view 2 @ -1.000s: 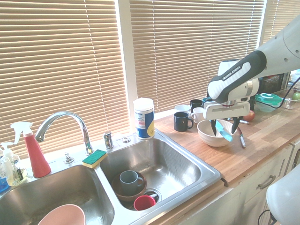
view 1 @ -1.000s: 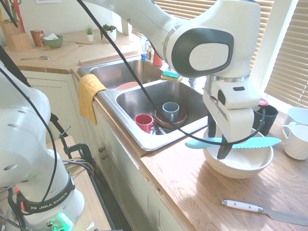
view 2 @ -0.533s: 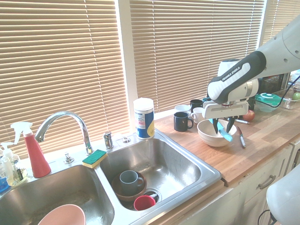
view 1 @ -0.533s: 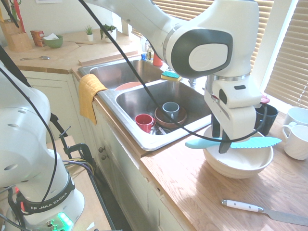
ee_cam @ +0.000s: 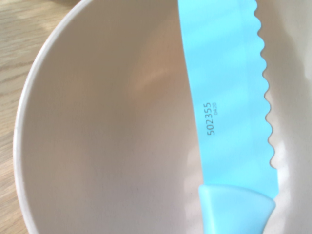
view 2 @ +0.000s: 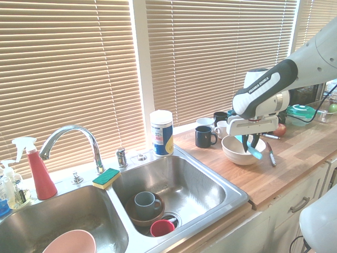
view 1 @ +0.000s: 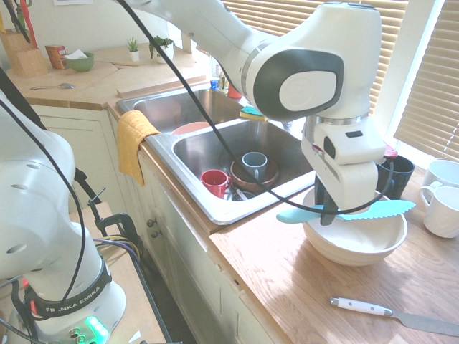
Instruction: Put the knife into the sink
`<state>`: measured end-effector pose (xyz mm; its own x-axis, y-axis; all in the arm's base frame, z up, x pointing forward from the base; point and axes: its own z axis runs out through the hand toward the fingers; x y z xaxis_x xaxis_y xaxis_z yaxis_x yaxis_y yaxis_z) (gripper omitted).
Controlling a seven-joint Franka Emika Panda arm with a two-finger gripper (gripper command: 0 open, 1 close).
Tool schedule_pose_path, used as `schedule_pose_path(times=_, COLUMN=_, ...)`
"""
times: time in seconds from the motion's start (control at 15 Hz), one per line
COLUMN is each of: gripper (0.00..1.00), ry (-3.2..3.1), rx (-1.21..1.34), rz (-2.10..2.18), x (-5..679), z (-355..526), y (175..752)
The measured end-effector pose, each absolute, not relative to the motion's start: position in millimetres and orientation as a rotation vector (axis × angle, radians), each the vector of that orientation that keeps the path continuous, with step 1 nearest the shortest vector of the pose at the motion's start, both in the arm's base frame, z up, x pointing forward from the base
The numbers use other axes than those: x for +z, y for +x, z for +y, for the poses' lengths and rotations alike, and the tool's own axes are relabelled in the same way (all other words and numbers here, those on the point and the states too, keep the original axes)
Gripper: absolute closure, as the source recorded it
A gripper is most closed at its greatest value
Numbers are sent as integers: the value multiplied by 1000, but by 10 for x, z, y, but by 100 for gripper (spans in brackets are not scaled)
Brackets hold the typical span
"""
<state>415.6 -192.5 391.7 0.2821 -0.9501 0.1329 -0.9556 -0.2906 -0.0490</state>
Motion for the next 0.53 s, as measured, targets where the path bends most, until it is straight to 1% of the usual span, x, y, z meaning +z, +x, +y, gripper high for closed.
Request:
schedule_pose_path(times=0.27, gripper=100, ry=2502, rx=222, rz=-1821, x=3958, z=-1889, y=4163)
schedule_pose_path(times=0.53, gripper=100, ry=2548, rx=320, rz=-1780, x=4456, z=-1644, y=4092)
